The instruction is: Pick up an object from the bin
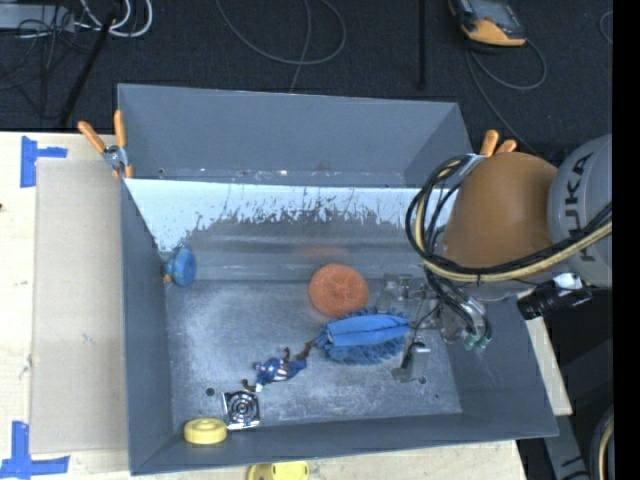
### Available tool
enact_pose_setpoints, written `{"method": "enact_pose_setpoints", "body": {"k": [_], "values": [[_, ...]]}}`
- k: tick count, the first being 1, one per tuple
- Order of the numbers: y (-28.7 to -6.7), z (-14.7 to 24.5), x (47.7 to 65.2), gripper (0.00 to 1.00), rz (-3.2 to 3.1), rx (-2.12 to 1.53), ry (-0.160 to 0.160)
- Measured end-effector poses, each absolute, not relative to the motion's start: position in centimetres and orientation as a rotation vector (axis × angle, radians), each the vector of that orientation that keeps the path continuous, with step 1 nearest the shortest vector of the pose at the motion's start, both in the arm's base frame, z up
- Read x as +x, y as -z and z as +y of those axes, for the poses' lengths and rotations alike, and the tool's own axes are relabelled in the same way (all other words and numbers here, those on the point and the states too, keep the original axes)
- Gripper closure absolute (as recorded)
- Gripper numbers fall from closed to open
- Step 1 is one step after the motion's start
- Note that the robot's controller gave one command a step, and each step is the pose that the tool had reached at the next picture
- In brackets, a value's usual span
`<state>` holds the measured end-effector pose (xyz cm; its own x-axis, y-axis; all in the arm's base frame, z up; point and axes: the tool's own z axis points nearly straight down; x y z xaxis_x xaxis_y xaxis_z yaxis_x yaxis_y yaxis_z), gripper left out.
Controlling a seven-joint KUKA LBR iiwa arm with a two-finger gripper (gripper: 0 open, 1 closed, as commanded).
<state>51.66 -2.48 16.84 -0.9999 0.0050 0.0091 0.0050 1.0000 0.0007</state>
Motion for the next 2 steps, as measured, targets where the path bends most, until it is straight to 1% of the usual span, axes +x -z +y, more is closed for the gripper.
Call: {"method": "enact_pose_setpoints", "body": {"k": [1, 2], "values": [[-17.3, -2.5, 51.8, 0.00, -3.140, -0.007, 0.000], [-7.1, -3.7, 52.2, 1.00, -3.142, 0.038, 0.001]]}}
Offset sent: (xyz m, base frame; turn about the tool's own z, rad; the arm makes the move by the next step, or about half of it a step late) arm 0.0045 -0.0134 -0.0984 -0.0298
